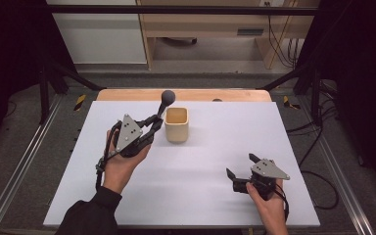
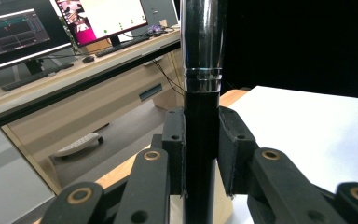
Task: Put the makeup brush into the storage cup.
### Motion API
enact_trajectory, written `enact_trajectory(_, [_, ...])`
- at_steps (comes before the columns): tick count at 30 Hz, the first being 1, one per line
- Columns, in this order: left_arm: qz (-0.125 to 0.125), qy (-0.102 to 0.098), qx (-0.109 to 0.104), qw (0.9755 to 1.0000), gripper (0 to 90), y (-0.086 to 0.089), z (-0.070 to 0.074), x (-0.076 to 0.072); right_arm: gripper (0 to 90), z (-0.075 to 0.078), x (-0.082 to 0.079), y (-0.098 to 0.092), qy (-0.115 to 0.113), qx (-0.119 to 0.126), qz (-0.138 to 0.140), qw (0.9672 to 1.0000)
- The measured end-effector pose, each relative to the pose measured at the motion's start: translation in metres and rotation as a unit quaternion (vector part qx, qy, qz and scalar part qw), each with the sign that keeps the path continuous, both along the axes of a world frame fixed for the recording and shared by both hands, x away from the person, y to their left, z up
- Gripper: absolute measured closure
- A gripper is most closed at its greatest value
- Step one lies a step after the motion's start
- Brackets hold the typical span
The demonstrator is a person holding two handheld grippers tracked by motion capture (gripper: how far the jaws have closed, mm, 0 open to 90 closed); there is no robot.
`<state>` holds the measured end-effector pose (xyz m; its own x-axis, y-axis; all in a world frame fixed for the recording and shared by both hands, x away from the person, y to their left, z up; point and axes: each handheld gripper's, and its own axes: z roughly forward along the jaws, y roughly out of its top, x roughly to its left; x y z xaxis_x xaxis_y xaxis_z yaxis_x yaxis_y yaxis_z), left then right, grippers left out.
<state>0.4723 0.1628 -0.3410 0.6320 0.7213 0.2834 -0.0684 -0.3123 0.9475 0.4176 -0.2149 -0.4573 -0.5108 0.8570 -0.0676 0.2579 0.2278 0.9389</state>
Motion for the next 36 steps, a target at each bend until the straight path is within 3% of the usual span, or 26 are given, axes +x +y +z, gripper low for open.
enact_trajectory(6, [0.002,0.013,-0.021,0.9997,74.4,-0.004,0.002,0.006,6.2,0.000,-0.004,-0.006,-0.004,0.005,-0.005,1.0000])
enact_trajectory(14, [0.011,0.017,-0.033,0.9993,74.4,-0.011,0.001,0.015,6.1,0.000,-0.005,-0.011,-0.009,0.006,-0.002,0.9999])
enact_trajectory(17, [0.020,0.023,-0.055,0.9980,74.4,-0.012,0.001,0.020,6.1,0.000,-0.004,-0.013,-0.008,0.012,-0.002,0.9999])
enact_trajectory(21, [0.040,0.024,-0.058,0.9972,74.4,-0.012,0.000,0.027,6.1,-0.001,-0.004,-0.014,-0.009,0.018,-0.001,0.9998])
enact_trajectory(28, [0.062,0.038,-0.092,0.9931,74.4,-0.011,-0.007,0.038,6.2,-0.001,-0.004,-0.016,-0.007,0.024,-0.005,0.9997])
enact_trajectory(30, [0.065,0.049,-0.095,0.9921,74.4,-0.013,-0.010,0.039,6.3,-0.001,-0.004,-0.017,-0.008,0.024,-0.006,0.9997])
enact_trajectory(33, [0.066,0.052,-0.089,0.9924,74.4,-0.015,-0.013,0.043,6.3,-0.002,-0.005,-0.017,-0.010,0.025,-0.005,0.9996])
enact_trajectory(36, [0.066,0.055,-0.099,0.9914,74.4,-0.017,-0.016,0.046,6.2,-0.002,-0.005,-0.018,-0.010,0.028,-0.005,0.9995])
